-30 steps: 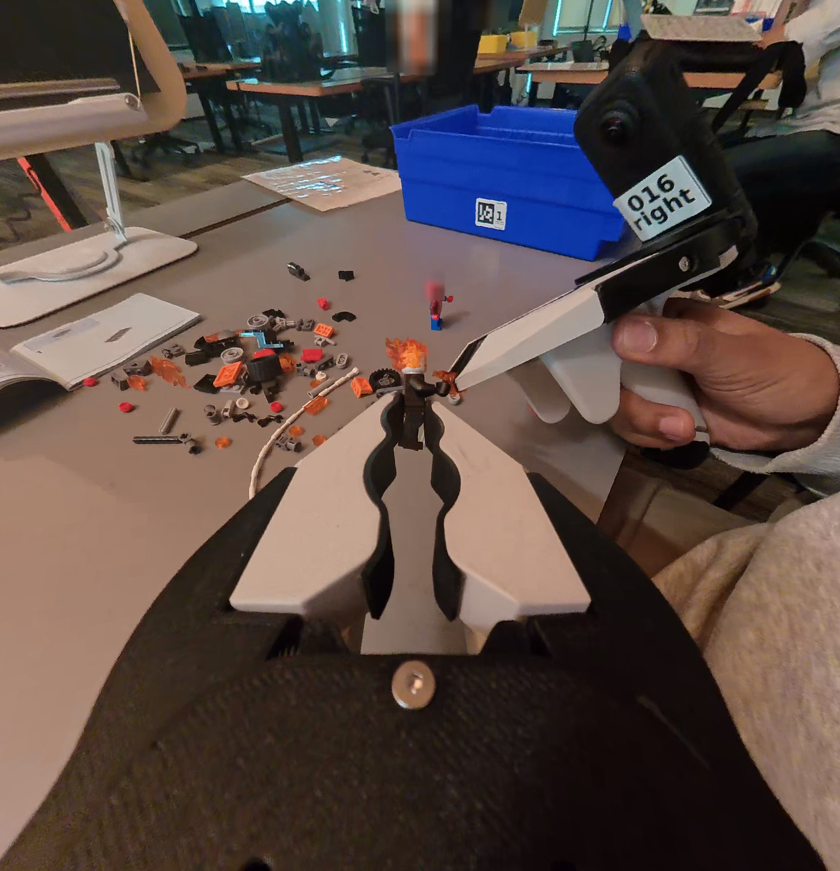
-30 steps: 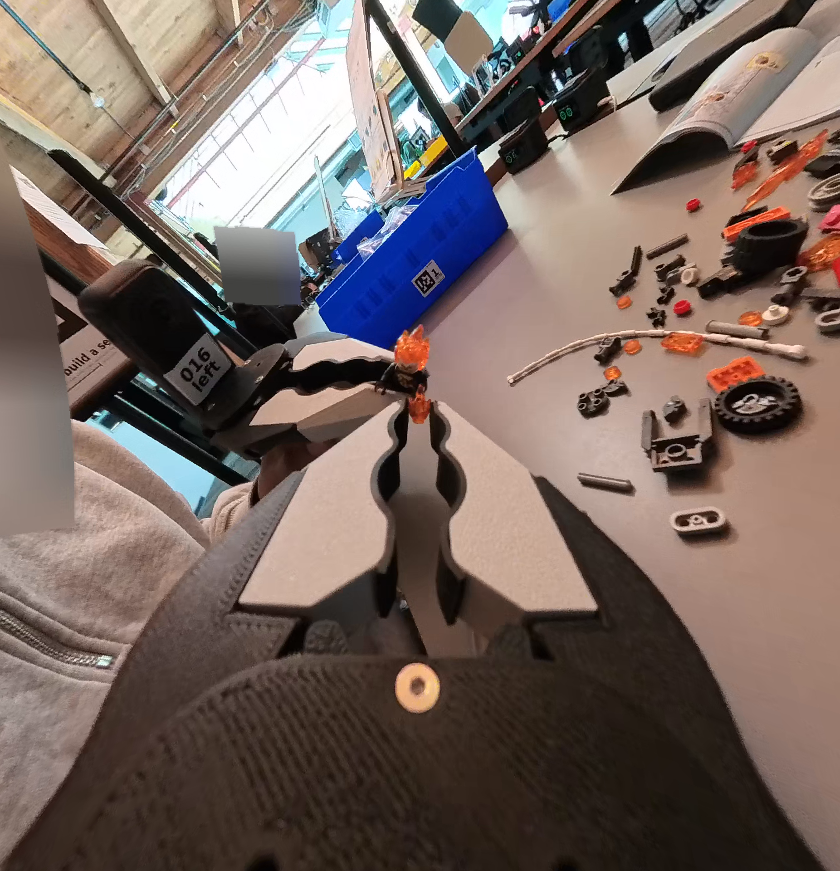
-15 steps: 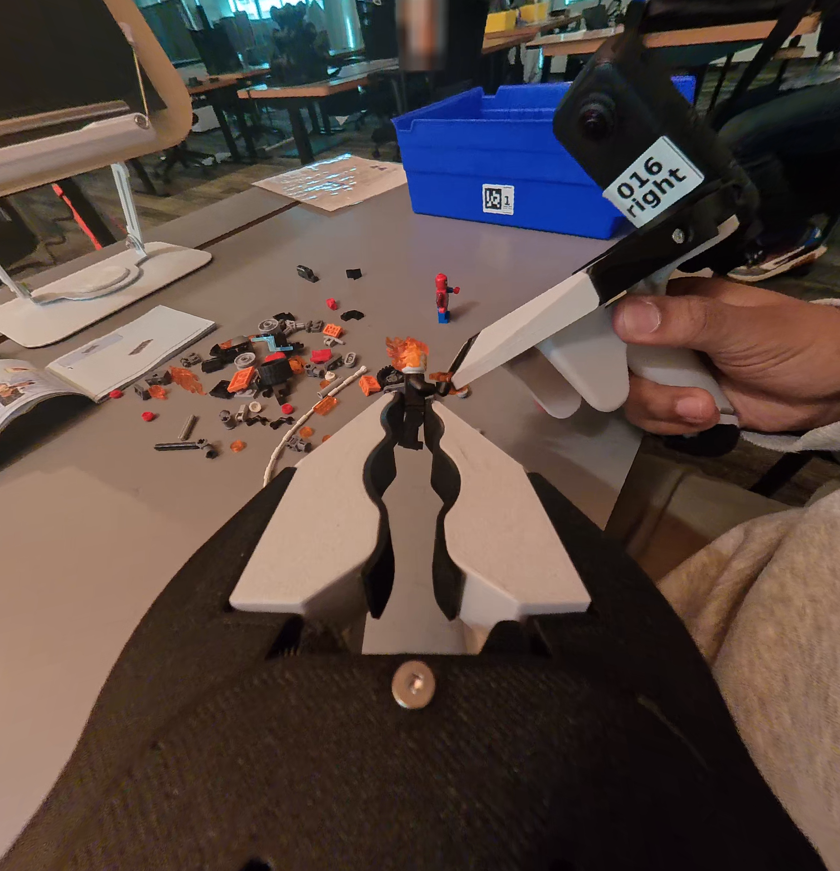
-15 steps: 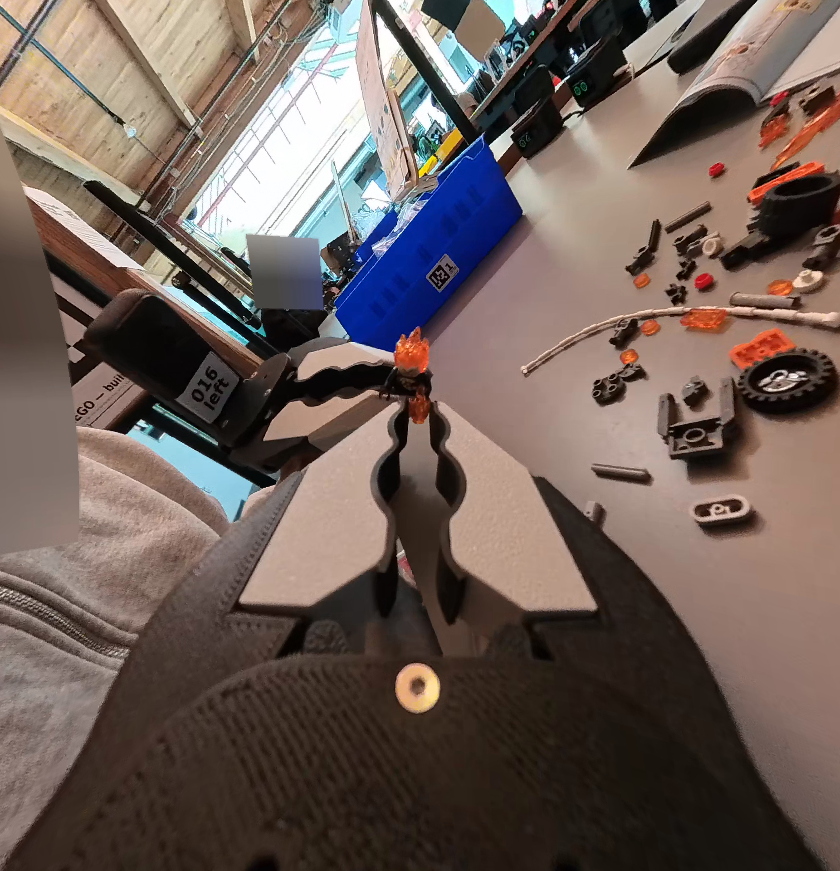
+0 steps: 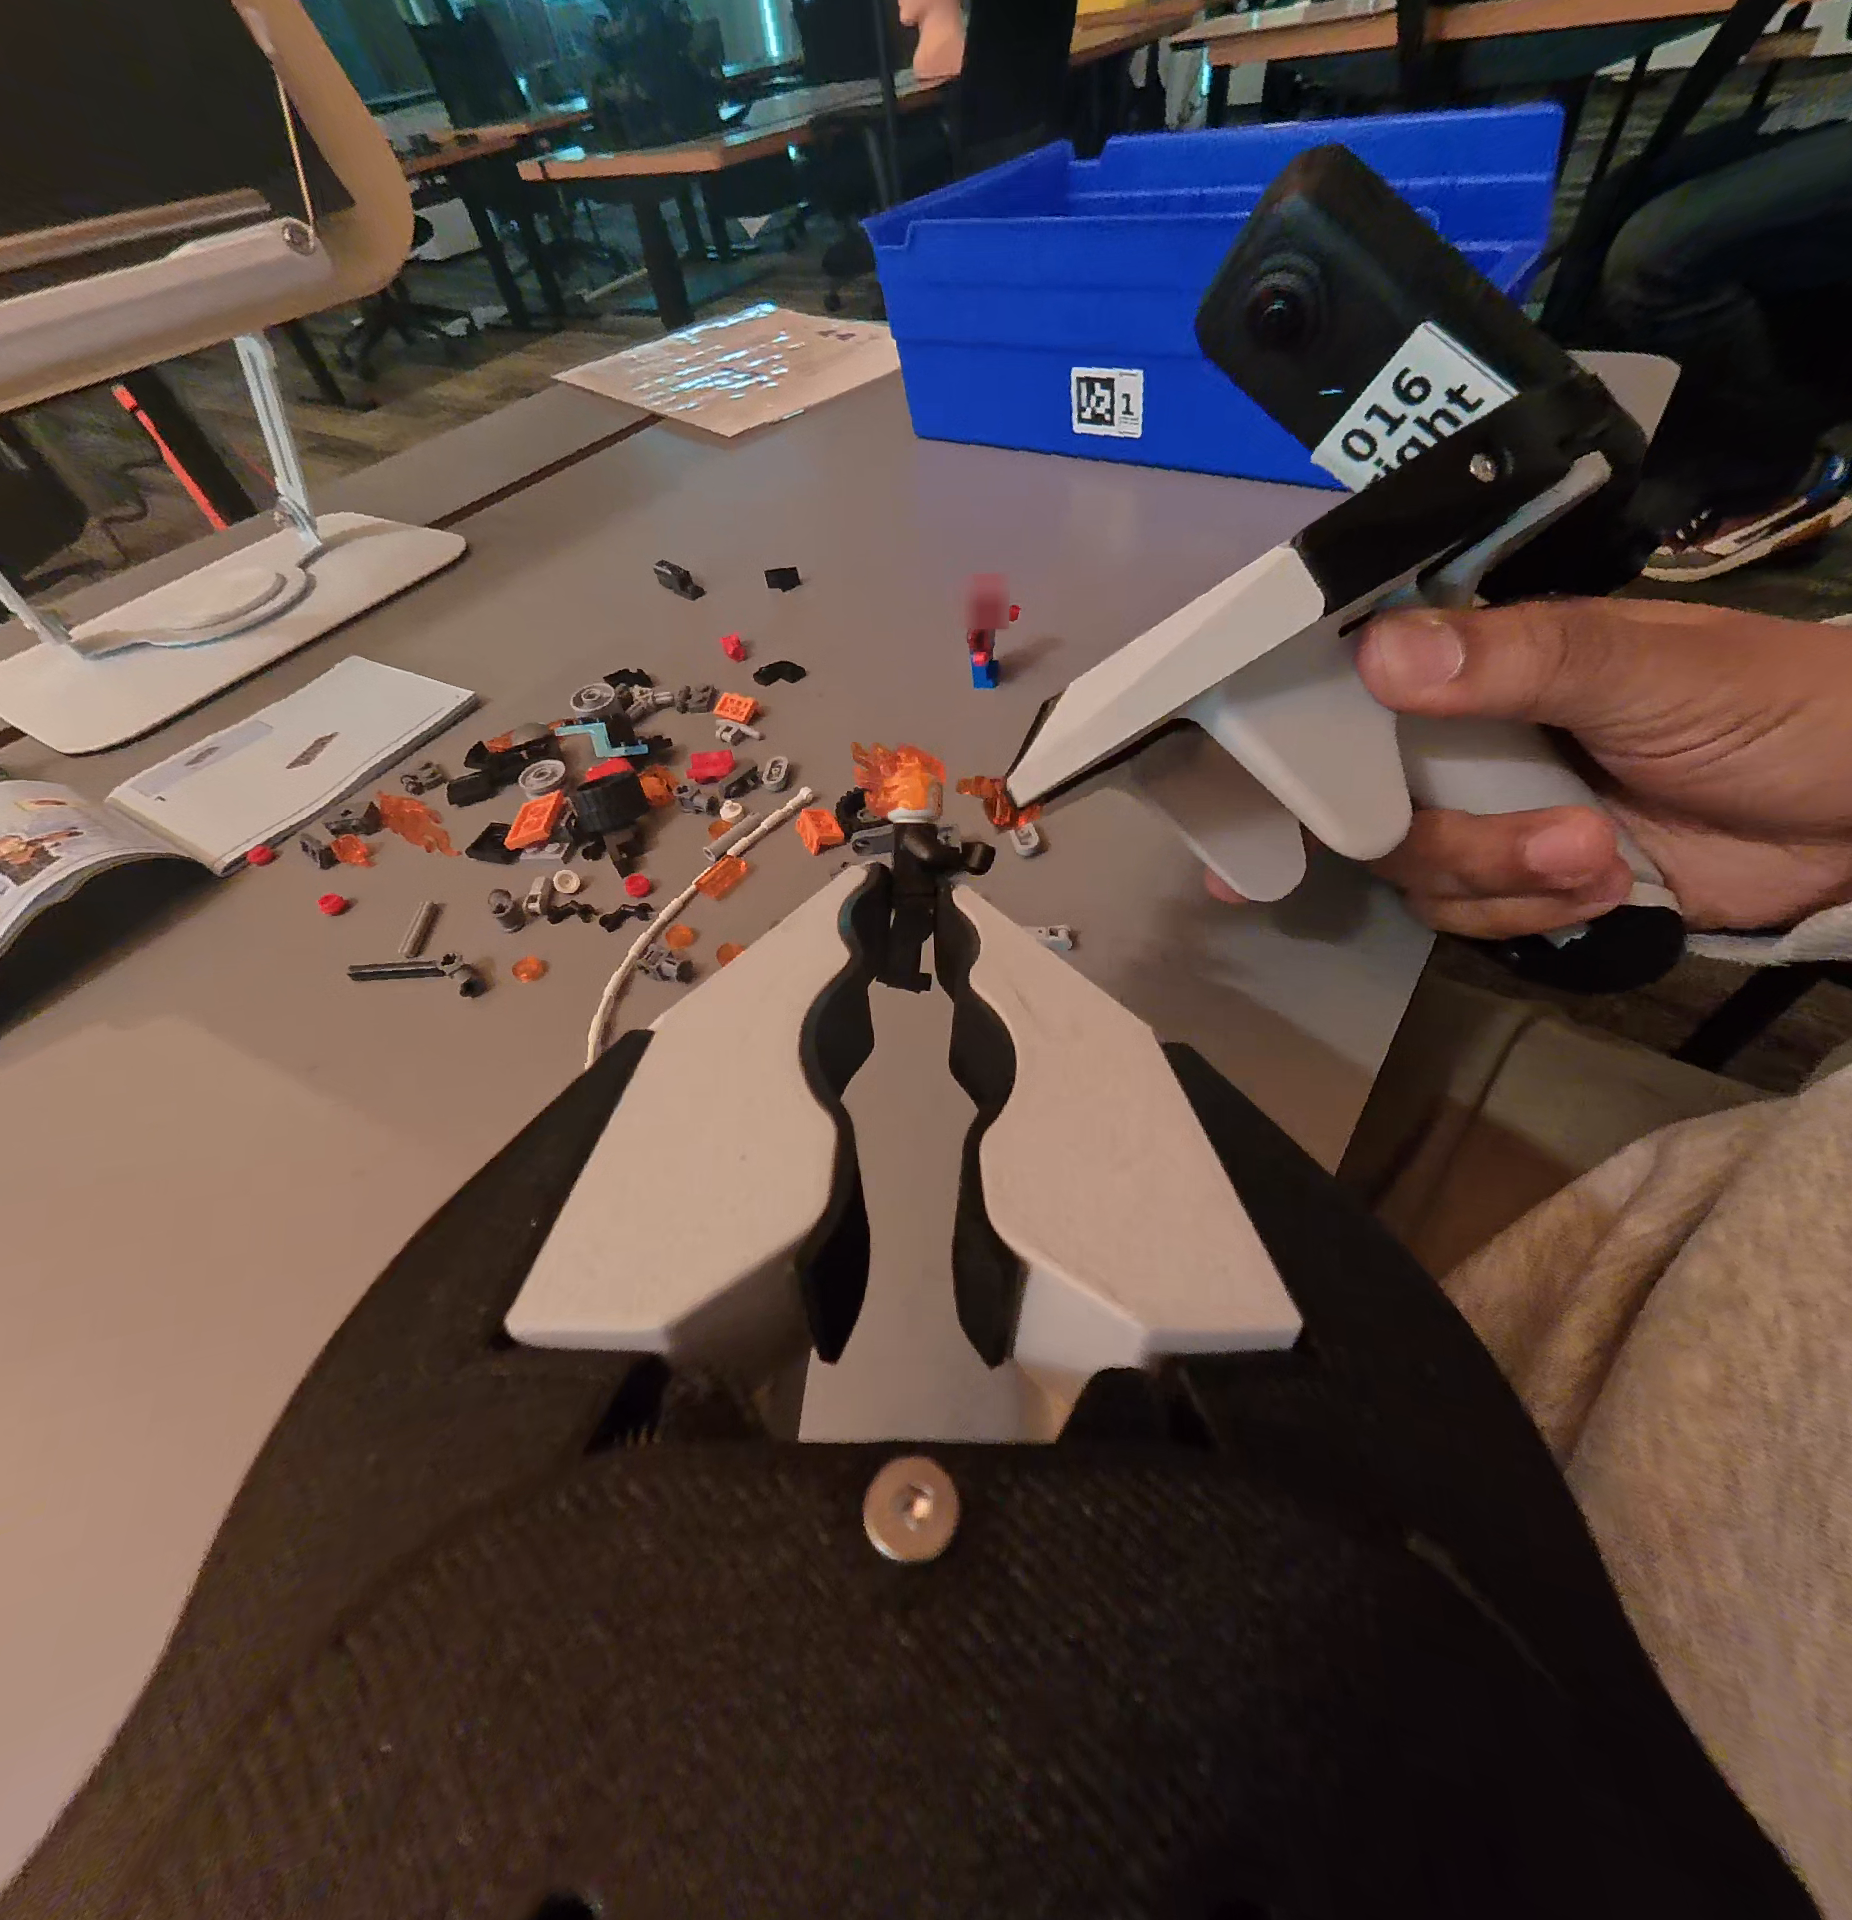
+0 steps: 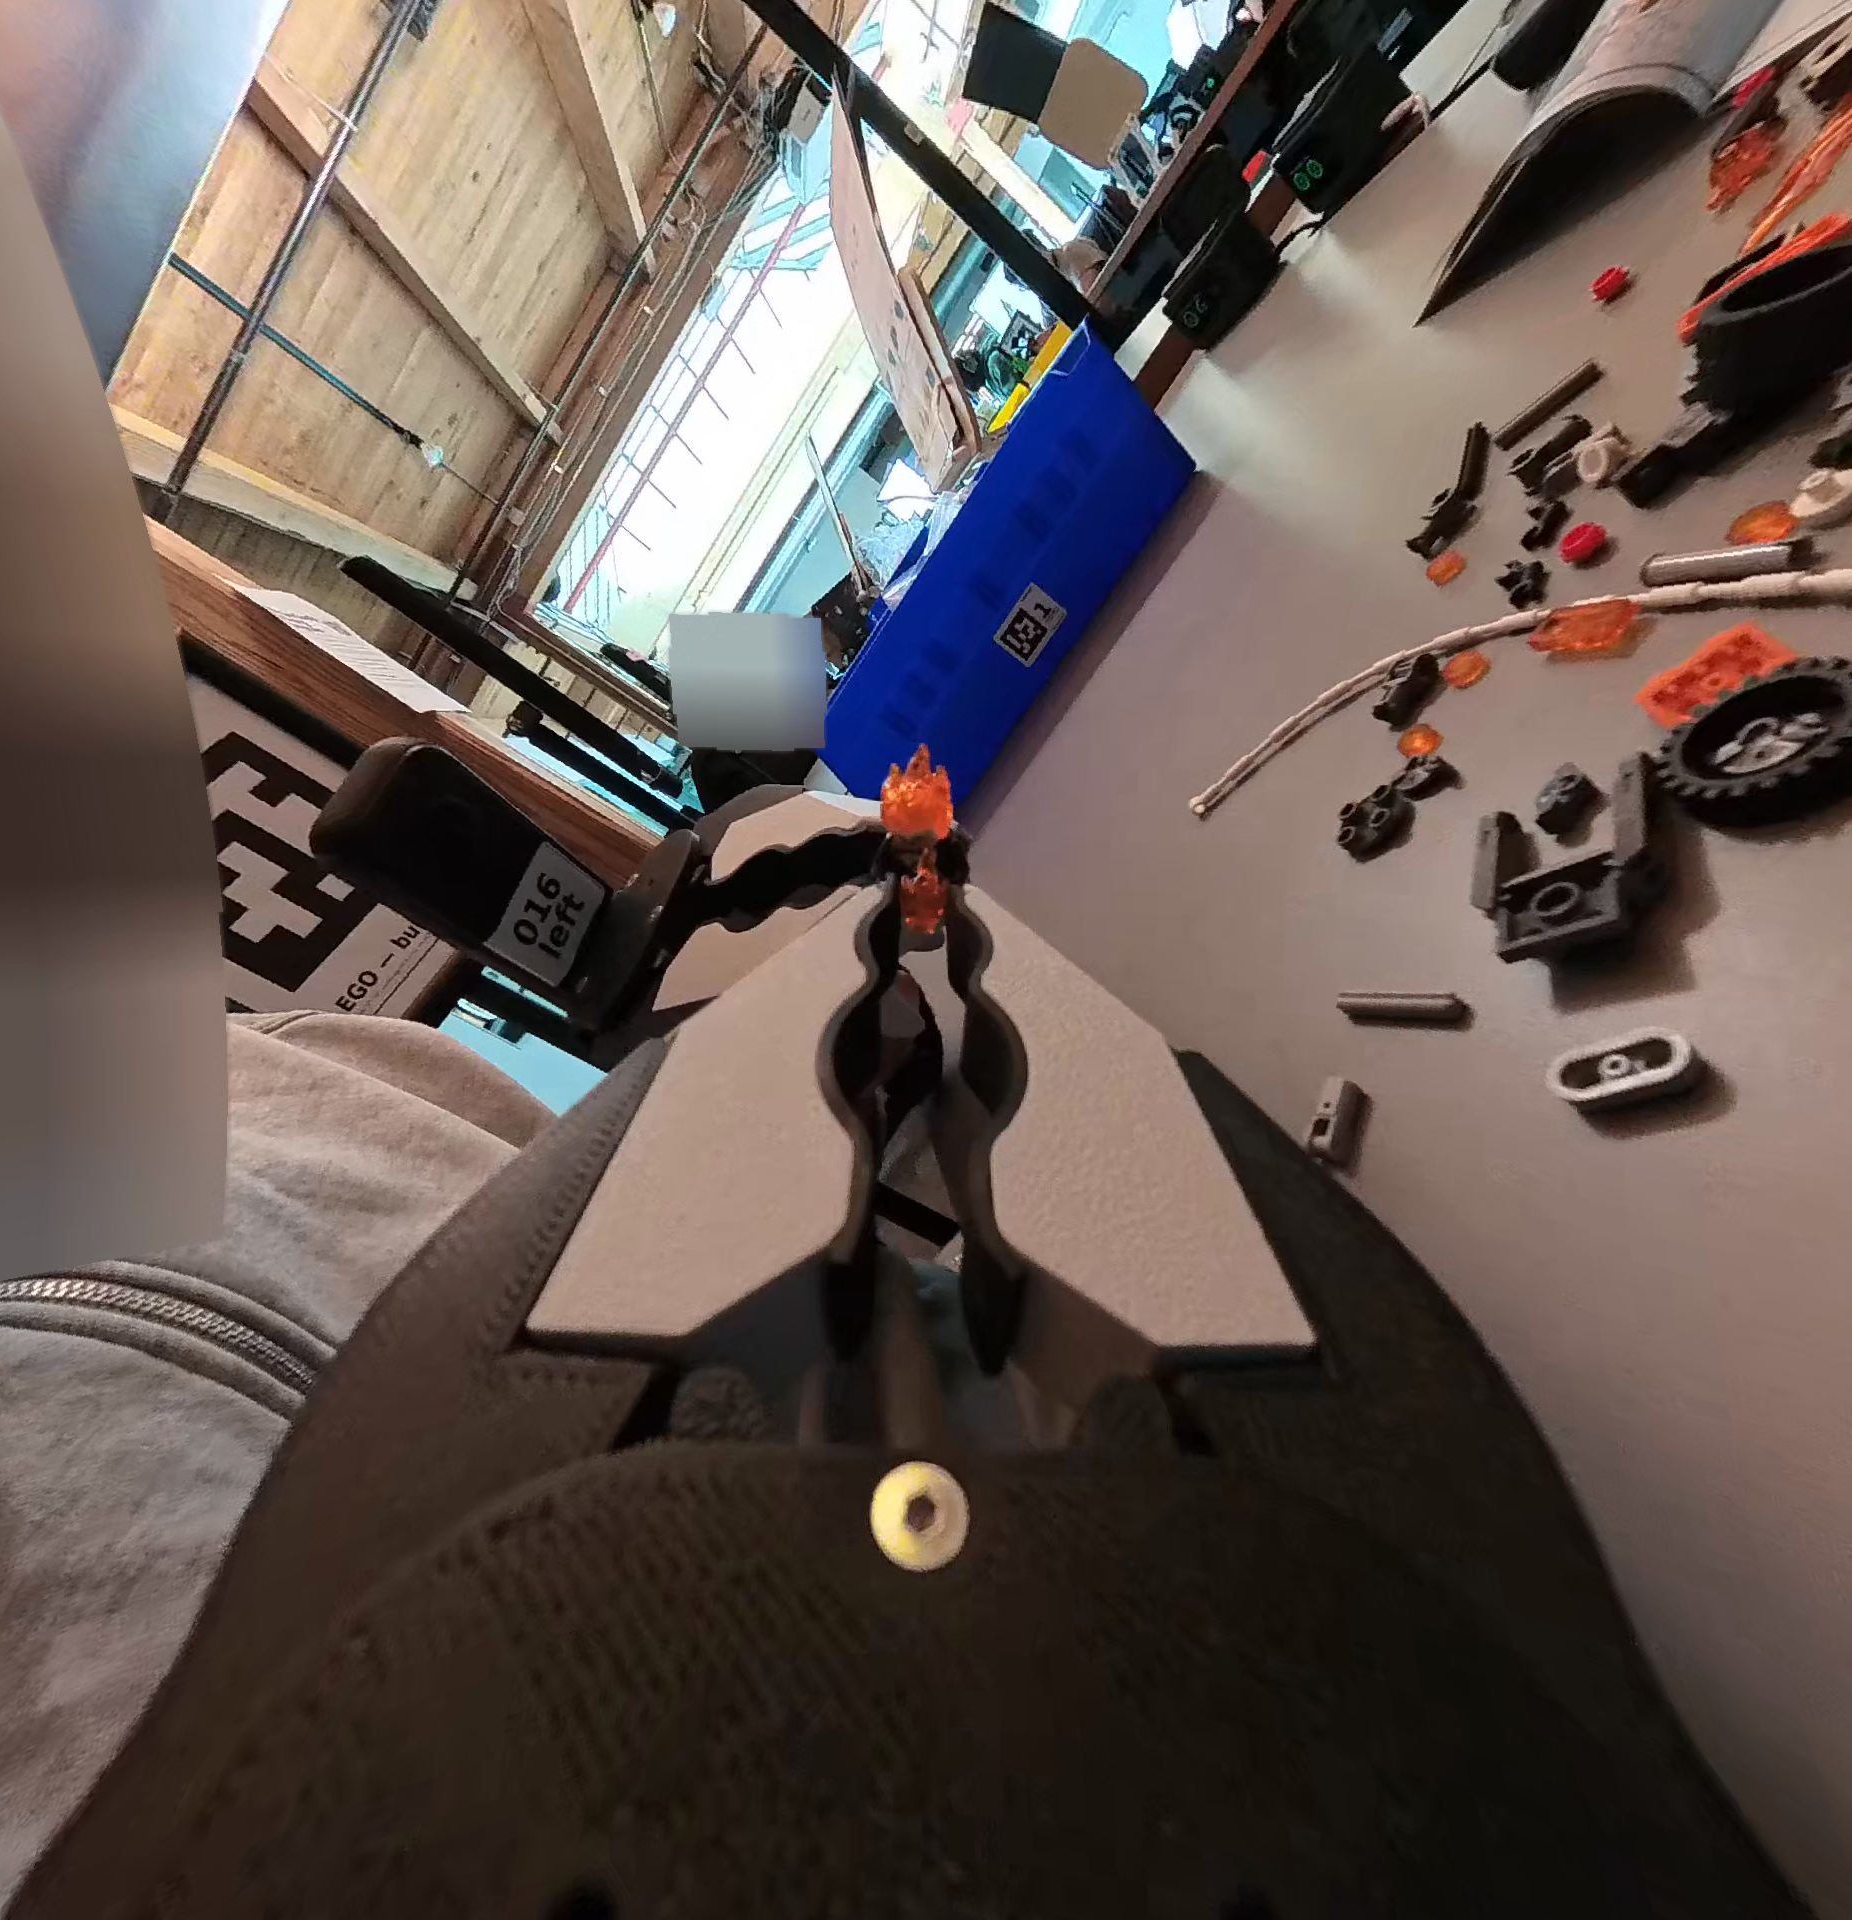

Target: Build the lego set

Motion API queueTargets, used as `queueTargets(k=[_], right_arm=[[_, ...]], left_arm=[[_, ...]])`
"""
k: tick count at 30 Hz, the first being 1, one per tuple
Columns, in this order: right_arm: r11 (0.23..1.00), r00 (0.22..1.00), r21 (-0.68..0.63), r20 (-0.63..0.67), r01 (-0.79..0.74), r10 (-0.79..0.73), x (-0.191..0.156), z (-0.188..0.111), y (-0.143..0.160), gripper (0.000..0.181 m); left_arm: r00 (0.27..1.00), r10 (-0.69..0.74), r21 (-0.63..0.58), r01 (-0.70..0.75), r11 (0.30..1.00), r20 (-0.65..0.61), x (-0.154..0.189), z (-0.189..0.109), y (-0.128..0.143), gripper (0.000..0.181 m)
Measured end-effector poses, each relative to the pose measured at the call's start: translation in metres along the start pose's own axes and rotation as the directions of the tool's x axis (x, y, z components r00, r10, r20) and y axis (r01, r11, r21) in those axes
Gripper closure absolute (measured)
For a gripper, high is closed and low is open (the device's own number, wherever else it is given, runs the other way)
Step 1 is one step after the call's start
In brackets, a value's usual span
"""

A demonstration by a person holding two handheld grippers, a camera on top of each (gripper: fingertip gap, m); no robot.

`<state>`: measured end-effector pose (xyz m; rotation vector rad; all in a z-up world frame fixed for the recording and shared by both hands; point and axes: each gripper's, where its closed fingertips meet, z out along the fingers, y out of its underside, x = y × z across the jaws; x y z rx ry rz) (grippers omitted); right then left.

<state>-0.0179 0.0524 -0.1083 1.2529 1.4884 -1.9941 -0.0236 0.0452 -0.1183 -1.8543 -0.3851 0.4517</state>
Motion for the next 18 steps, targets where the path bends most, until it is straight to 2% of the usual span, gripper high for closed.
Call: queueTargets(k=[12, 18], right_arm=[[1.000, 1.000, -0.015, -0.015, -0.002, 0.002, 0.0029, 0.0030, 0.0023, 0.175], [0.999, 0.999, -0.034, -0.042, 0.022, -0.024, 0.0049, 0.0045, 0.0040, 0.174]], left_arm=[[1.000, 0.004, 0.005, -0.004, 1.000, -0.005, 0.0033, -0.0004, -0.0010, 0.176], [0.998, 0.057, -0.006, -0.057, 0.998, 0.031, 0.0025, -0.0010, 0.0008, 0.176]])
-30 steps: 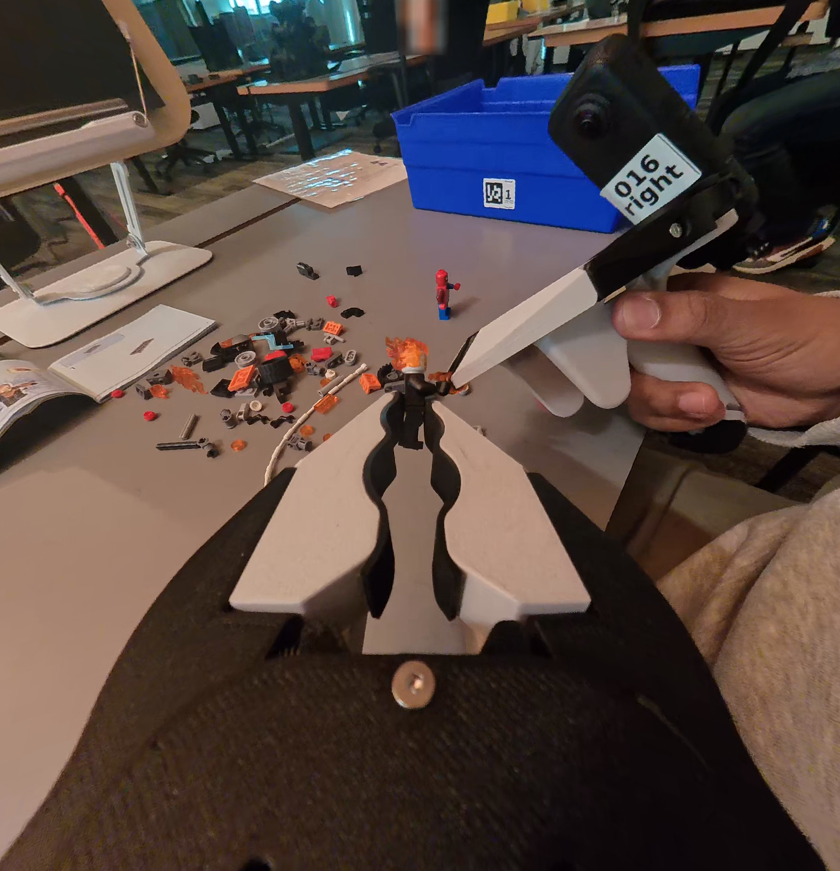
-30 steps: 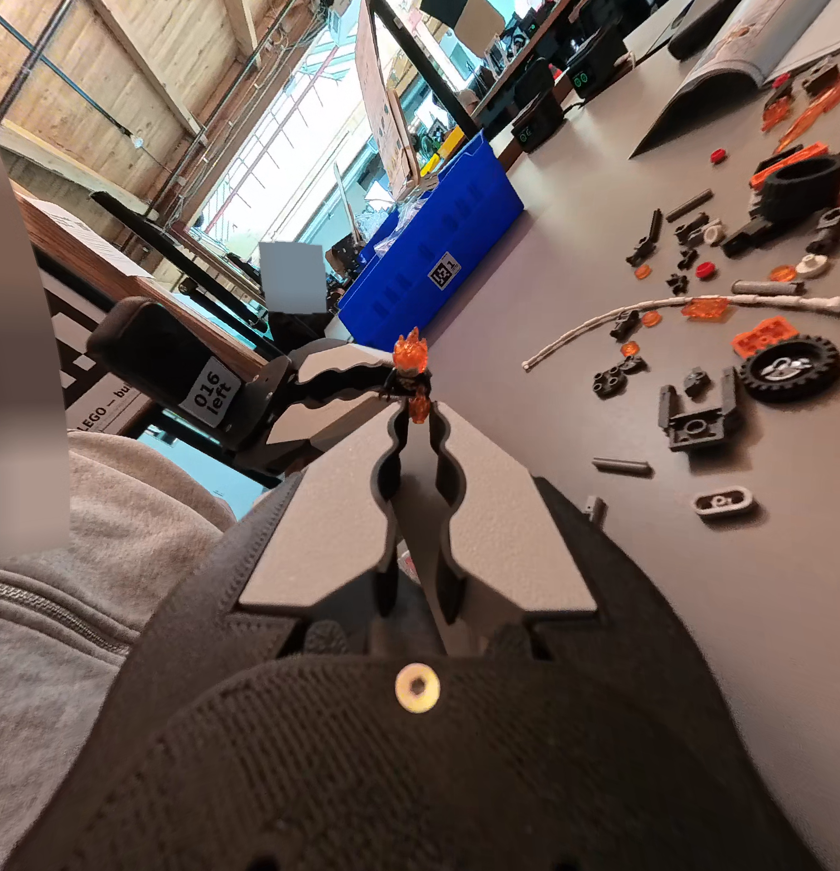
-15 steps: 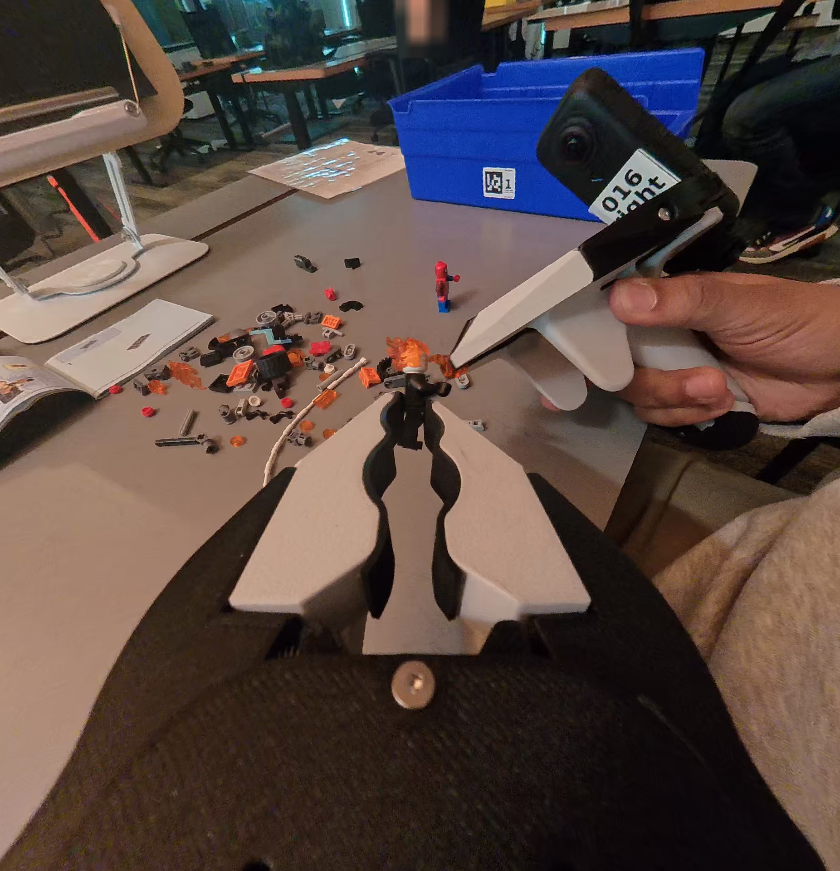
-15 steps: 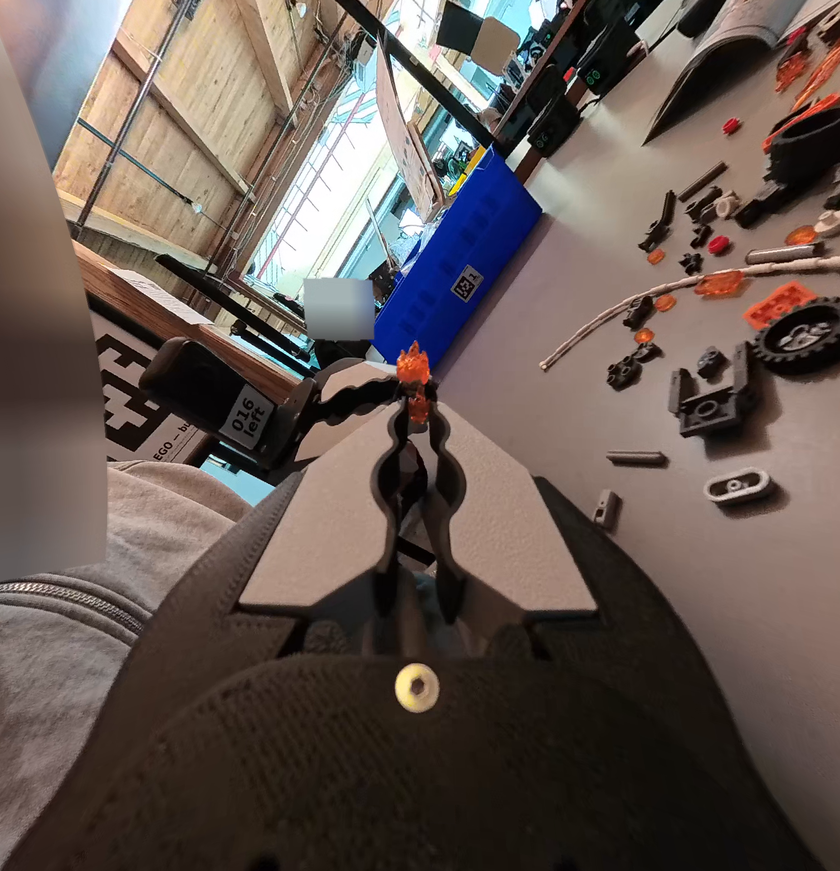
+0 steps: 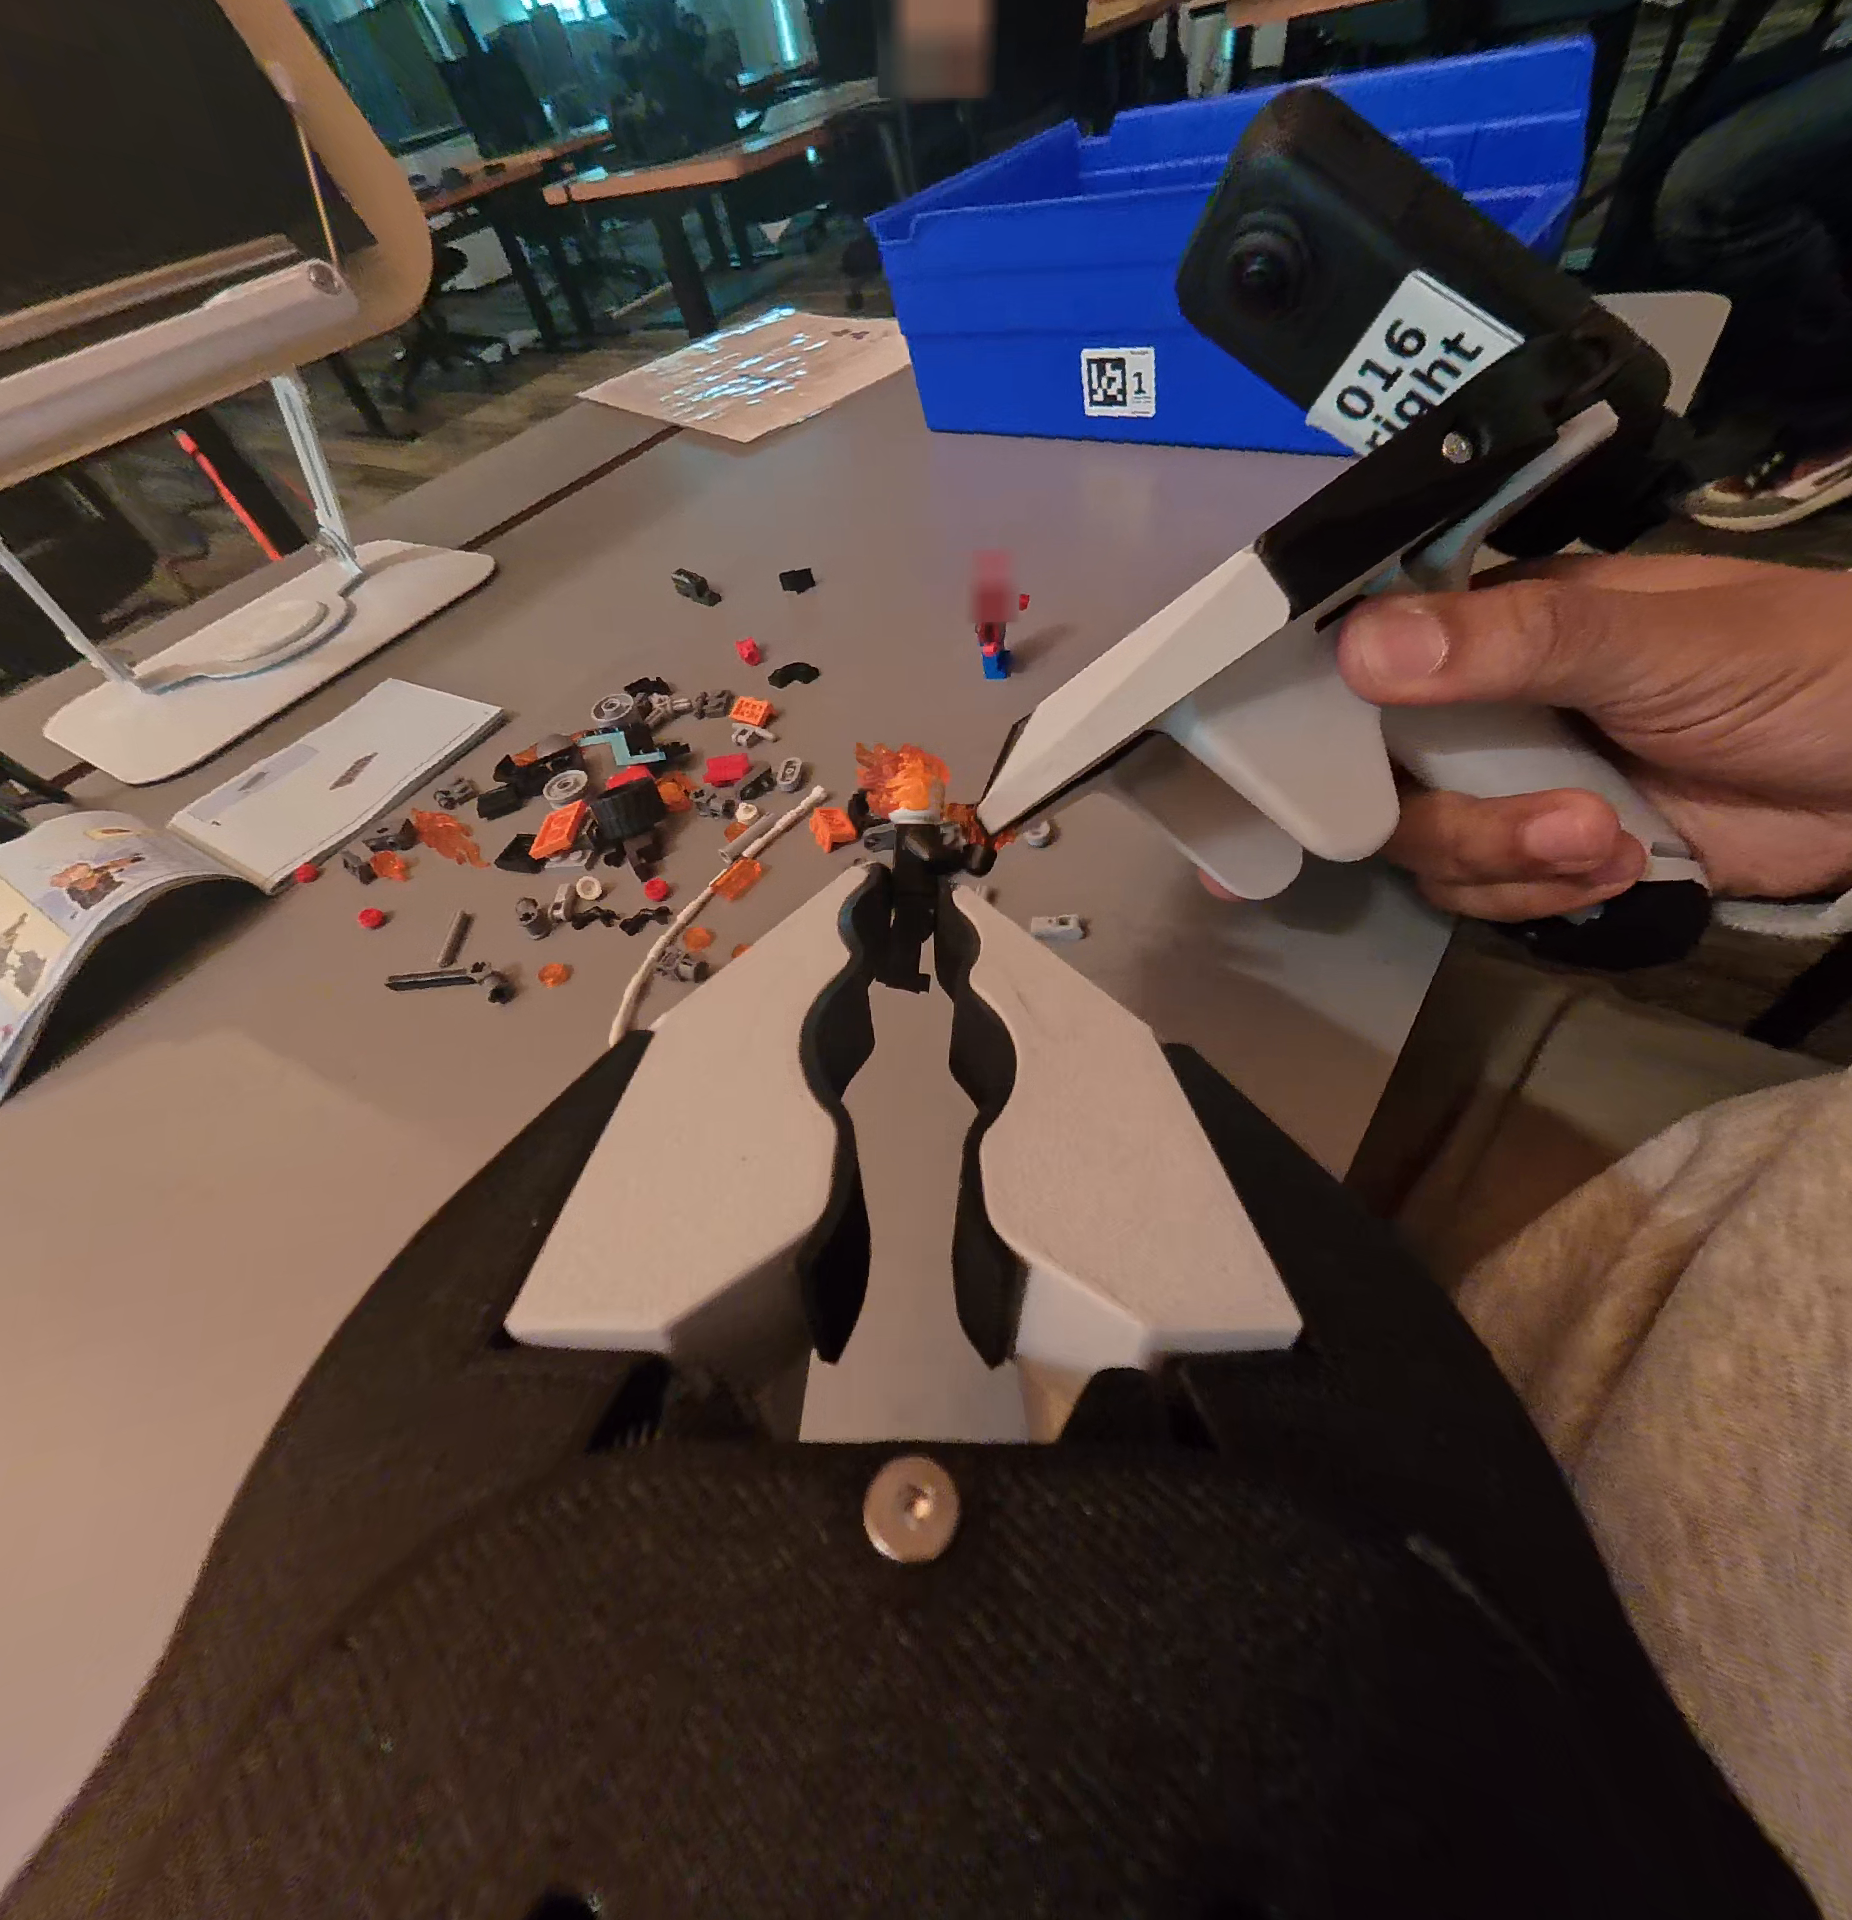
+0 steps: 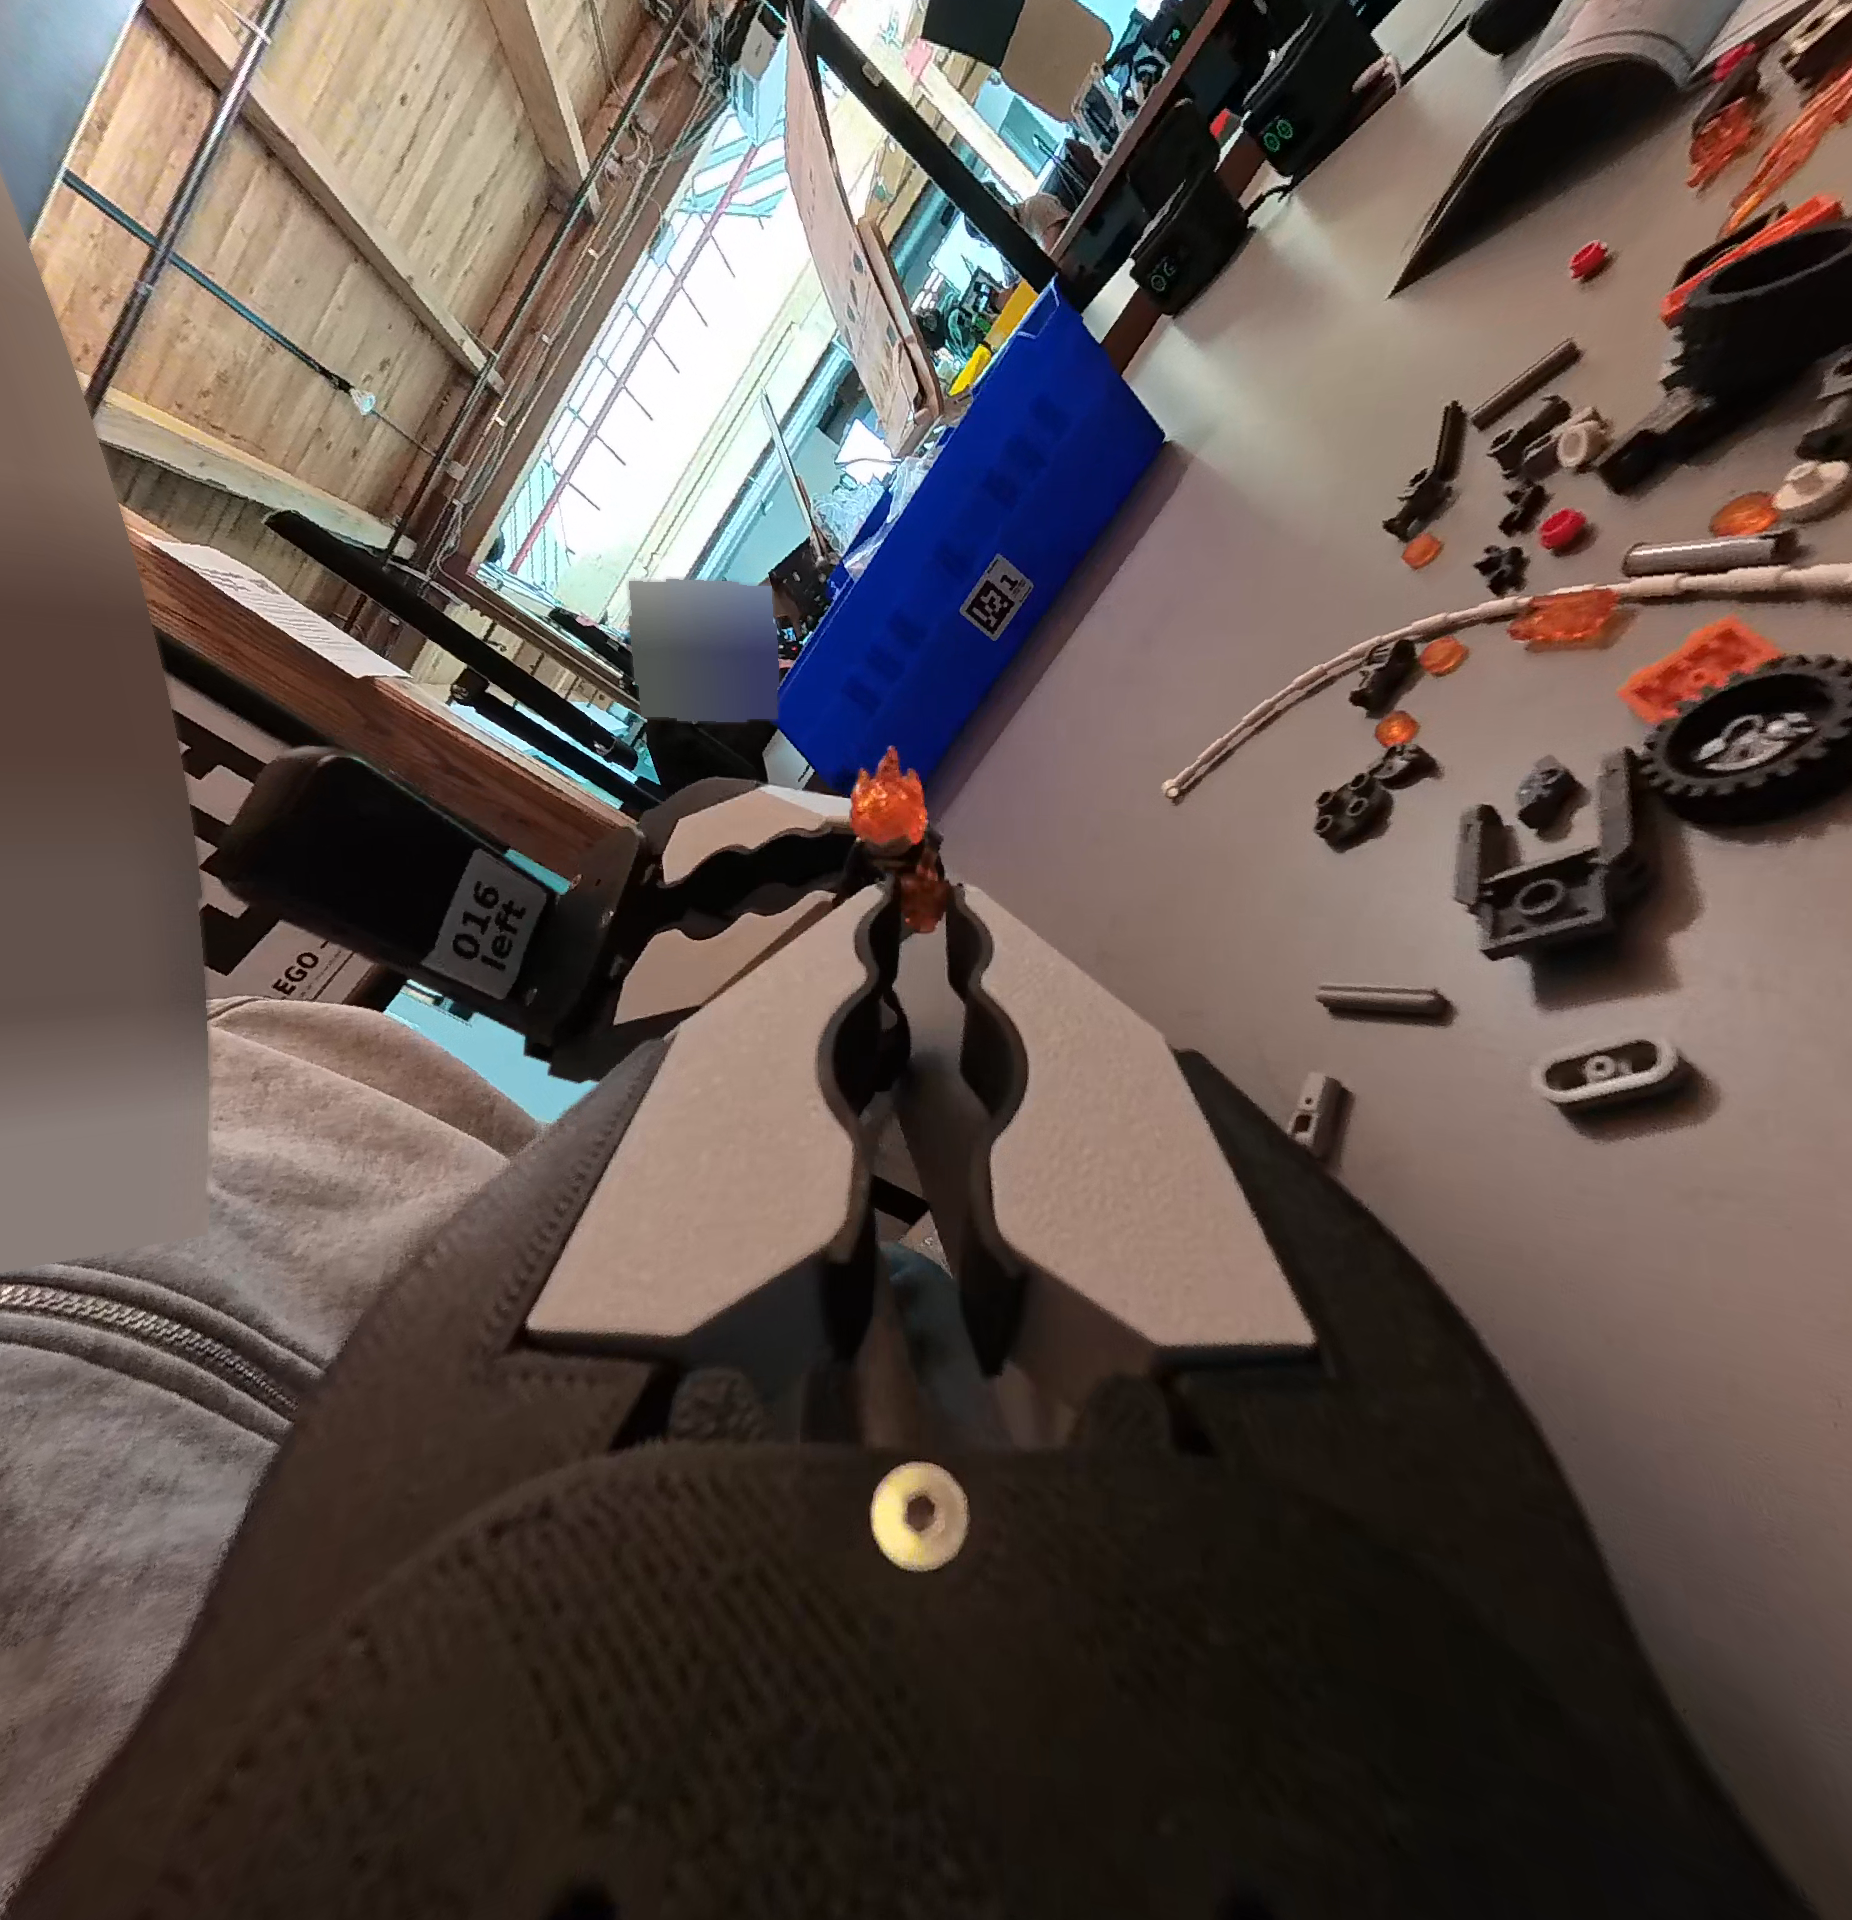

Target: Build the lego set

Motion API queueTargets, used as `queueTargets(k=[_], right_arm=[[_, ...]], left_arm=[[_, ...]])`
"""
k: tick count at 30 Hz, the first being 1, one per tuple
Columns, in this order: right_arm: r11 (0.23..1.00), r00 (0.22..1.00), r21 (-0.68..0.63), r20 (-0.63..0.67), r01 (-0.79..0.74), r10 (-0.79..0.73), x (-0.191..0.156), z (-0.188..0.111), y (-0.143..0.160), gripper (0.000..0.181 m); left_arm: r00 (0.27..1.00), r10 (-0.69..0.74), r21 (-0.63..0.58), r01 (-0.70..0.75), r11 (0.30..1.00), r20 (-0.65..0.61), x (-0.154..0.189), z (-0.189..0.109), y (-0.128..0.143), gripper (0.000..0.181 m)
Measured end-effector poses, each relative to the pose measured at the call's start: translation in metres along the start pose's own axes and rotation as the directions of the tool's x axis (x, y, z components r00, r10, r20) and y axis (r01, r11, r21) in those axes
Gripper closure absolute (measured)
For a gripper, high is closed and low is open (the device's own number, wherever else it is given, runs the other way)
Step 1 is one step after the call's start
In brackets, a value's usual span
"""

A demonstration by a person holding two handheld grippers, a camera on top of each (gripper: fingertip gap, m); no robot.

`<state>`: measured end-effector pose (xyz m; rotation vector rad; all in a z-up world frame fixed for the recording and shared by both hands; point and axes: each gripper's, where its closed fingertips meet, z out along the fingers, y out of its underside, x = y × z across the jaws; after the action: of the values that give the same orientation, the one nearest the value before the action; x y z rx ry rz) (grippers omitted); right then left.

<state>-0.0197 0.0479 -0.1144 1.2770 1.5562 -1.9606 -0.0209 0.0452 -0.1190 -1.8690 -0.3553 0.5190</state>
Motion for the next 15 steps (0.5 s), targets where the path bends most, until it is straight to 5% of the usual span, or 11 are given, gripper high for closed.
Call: queueTargets(k=[15], right_arm=[[1.000, 1.000, -0.013, -0.007, 0.001, -0.001, 0.0003, 0.0041, 0.0037, 0.174]], left_arm=[[1.000, -0.017, 0.009, 0.017, 1.000, 0.020, -0.0050, -0.0010, -0.0006, 0.175]])
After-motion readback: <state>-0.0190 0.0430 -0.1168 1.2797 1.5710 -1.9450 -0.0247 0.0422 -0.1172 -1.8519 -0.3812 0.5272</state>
